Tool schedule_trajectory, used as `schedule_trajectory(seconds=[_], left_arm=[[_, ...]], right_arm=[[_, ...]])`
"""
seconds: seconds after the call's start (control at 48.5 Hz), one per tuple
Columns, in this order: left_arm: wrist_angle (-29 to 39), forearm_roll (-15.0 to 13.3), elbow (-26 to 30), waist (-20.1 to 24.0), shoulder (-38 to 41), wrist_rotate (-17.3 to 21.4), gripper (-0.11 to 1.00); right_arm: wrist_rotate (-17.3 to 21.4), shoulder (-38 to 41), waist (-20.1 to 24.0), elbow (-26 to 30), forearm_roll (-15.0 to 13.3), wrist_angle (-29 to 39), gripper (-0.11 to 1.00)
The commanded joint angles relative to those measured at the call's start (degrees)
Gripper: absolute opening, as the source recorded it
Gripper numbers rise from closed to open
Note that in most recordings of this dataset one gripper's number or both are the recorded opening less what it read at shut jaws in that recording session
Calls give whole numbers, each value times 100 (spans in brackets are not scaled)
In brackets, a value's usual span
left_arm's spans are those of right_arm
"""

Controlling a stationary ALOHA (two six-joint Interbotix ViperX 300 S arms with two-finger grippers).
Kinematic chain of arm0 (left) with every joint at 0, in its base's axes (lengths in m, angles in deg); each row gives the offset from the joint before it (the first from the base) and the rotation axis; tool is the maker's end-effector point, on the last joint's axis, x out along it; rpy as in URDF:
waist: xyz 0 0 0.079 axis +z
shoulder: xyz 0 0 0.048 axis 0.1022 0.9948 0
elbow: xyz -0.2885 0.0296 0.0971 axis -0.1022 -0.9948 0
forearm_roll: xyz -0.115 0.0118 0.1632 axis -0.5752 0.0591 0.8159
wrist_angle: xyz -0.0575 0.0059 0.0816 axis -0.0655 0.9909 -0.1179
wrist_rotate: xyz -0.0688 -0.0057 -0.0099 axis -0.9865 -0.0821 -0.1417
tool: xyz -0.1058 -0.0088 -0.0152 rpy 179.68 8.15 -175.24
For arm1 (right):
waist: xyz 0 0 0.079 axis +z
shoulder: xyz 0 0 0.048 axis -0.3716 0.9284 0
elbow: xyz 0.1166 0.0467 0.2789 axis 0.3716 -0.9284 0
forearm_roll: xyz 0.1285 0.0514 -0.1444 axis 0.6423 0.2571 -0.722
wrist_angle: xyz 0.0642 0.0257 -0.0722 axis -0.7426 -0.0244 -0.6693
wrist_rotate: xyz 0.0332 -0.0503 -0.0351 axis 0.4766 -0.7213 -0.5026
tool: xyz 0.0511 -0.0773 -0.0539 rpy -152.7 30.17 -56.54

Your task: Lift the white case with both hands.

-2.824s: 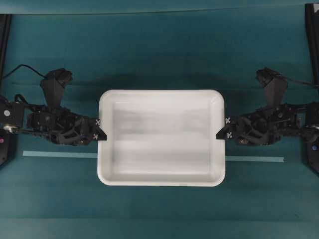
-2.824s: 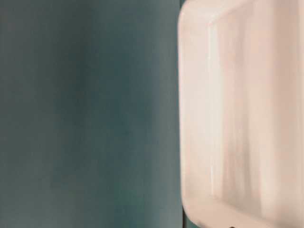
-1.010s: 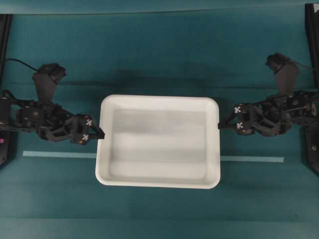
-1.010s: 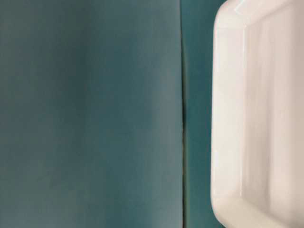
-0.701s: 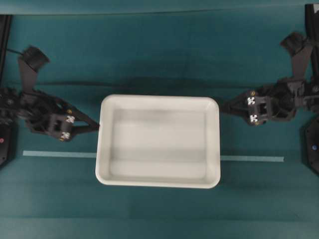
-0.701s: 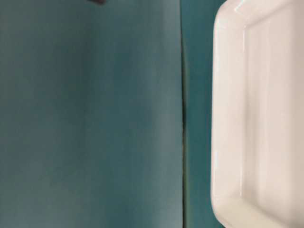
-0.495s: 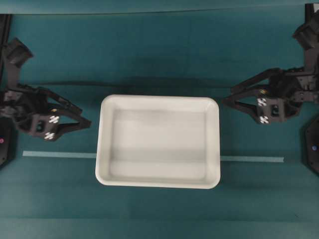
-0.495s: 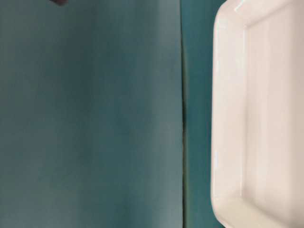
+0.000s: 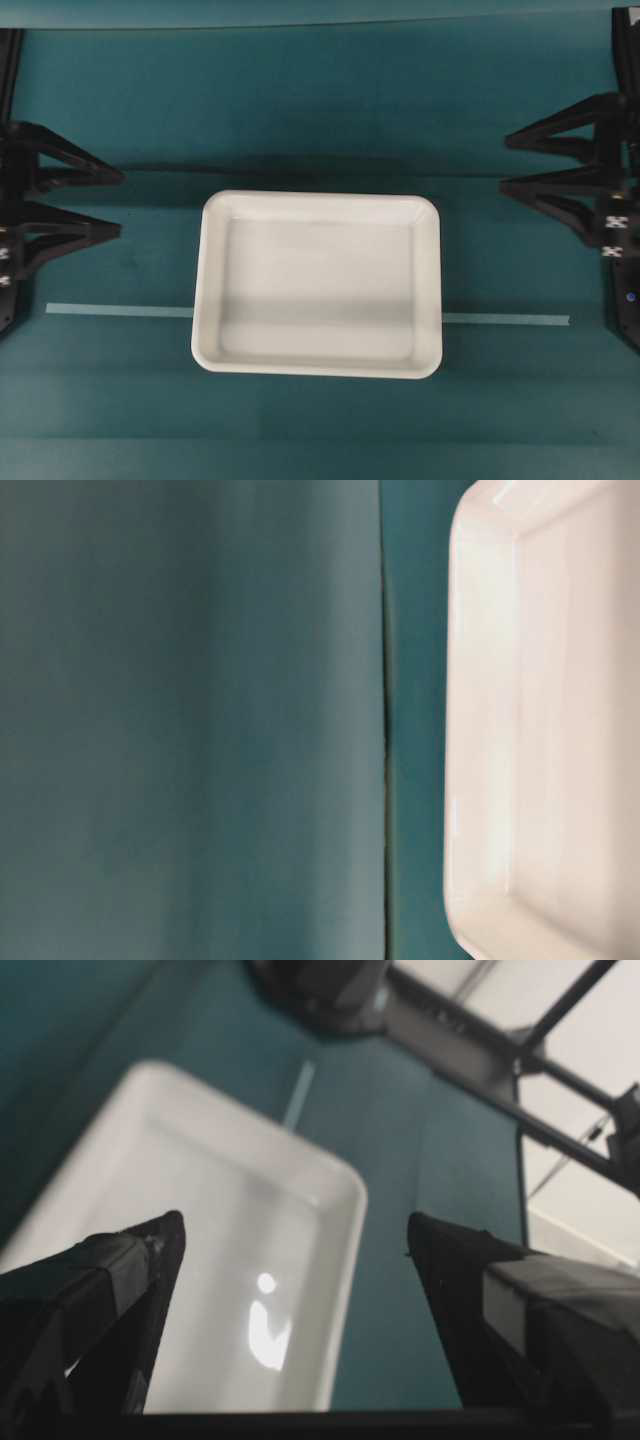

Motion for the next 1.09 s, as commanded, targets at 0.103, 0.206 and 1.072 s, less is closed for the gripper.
schedule_trajectory(seconds=[0.103, 0.206, 1.072], left_arm=[[-62, 18, 202, 18, -229, 598, 95], [-53, 18, 220, 9, -325, 791, 95], [-26, 18, 202, 9, -352, 861, 95]], right_arm=[[-510, -158, 35, 79, -18, -18, 86], [-756, -167, 79, 79, -18, -26, 87], [-844, -114, 105, 0, -18, -53, 87]])
